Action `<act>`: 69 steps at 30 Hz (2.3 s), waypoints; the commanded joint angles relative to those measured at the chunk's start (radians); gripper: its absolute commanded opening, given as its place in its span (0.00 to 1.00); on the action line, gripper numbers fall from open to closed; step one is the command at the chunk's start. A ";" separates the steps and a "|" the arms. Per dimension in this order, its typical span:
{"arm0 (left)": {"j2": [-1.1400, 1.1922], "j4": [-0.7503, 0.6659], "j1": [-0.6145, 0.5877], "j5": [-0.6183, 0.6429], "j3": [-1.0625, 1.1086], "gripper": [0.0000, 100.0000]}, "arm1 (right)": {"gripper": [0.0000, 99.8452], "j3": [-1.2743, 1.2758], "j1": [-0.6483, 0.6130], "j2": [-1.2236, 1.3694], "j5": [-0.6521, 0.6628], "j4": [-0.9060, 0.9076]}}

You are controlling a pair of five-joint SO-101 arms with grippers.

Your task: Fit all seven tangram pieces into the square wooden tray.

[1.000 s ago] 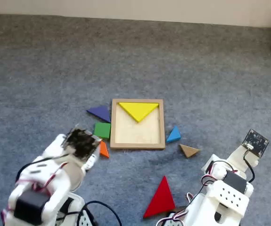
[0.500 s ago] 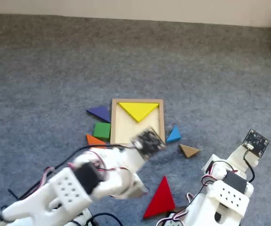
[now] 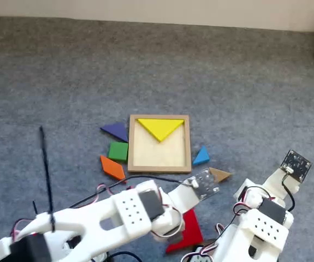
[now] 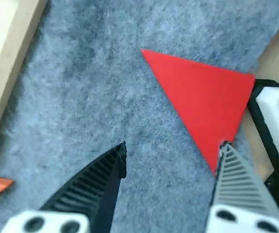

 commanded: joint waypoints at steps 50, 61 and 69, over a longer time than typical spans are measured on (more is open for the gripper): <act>0.541 0.311 -0.179 0.031 -0.604 0.16 | 0.00 -0.005 0.048 -0.022 0.011 -0.027; 0.110 0.305 -0.216 0.031 -0.412 0.16 | 0.00 -0.005 0.048 -0.022 0.011 -0.027; -0.280 0.304 -0.417 0.018 -0.277 0.16 | 0.00 -0.005 0.045 -0.022 0.009 -0.027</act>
